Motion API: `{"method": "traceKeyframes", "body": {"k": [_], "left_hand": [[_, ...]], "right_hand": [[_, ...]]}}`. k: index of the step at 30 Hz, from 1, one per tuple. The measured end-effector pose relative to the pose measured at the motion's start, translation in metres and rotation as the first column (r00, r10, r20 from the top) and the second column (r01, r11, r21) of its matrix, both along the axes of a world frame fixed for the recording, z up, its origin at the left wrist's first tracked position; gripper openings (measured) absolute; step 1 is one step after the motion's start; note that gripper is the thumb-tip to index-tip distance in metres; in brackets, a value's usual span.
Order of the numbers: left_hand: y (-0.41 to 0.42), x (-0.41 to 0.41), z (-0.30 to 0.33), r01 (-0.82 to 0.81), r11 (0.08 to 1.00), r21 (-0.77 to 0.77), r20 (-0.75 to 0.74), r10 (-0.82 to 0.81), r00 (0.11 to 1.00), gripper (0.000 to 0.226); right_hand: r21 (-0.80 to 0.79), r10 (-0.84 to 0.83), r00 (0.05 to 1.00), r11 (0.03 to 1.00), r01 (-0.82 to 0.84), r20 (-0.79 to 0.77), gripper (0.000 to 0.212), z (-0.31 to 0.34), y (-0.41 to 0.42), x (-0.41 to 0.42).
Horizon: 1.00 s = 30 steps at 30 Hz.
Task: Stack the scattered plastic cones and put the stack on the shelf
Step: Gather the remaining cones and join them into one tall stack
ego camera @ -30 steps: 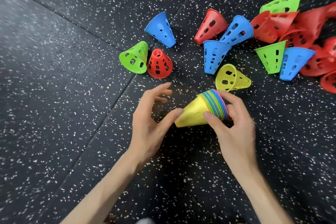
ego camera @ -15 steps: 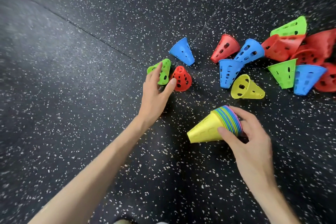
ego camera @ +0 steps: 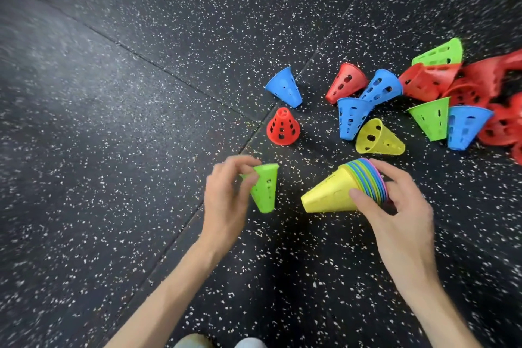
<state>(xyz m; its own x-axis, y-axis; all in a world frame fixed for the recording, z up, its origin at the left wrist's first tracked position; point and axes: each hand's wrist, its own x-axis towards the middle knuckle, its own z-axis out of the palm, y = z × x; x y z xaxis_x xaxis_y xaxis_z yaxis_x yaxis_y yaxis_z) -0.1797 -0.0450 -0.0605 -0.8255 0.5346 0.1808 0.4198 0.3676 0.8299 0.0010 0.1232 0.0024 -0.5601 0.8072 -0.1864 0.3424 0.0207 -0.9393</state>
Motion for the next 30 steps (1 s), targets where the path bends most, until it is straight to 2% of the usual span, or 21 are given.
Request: {"method": "traceKeyframes", "body": {"k": [3,5,10,12,15,18,21,25,30], "left_hand": [[-0.006,0.020,-0.012,0.208,0.973,-0.101,-0.031,-0.212,0.977,0.023],[-0.005,0.029,-0.021,0.264,0.957,-0.124,-0.008,-0.267,0.964,0.021],[0.002,0.051,-0.027,0.245,0.966,-0.084,0.170,-0.228,0.959,0.073],[0.002,0.057,-0.028,0.193,0.979,-0.062,0.236,-0.173,0.956,0.085],[0.005,0.062,-0.016,0.153,0.987,-0.056,0.355,-0.123,0.927,0.085],[0.010,0.068,0.002,0.179,0.984,0.011,0.380,-0.170,0.909,0.077],[0.018,0.066,0.009,0.191,0.981,0.019,0.342,-0.186,0.921,0.079],[0.034,0.057,0.015,0.239,0.967,0.090,0.369,-0.255,0.894,0.080],[0.057,0.048,0.011,0.342,0.938,0.058,0.362,-0.339,0.868,0.086]], "right_hand": [[0.003,0.000,1.000,1.000,0.000,0.007,0.047,-0.001,-0.001,0.001],[0.004,-0.001,1.000,1.000,0.001,0.015,0.048,-0.004,-0.003,0.002],[0.044,-0.010,1.000,0.999,0.009,0.019,0.046,-0.008,-0.003,-0.004],[0.062,-0.014,1.000,0.998,0.012,0.022,0.046,-0.008,0.000,-0.009],[0.079,0.002,0.999,0.997,-0.005,0.033,0.045,-0.011,0.003,-0.016],[0.072,0.056,0.997,0.996,-0.059,0.047,0.045,-0.013,0.006,-0.019],[0.006,0.176,0.984,0.984,-0.177,0.033,0.046,-0.015,0.016,-0.021],[-0.010,0.332,0.943,0.943,-0.333,-0.012,0.048,-0.013,0.025,-0.030],[0.001,0.425,0.905,0.905,-0.425,-0.014,0.041,-0.013,0.035,-0.037]]}}
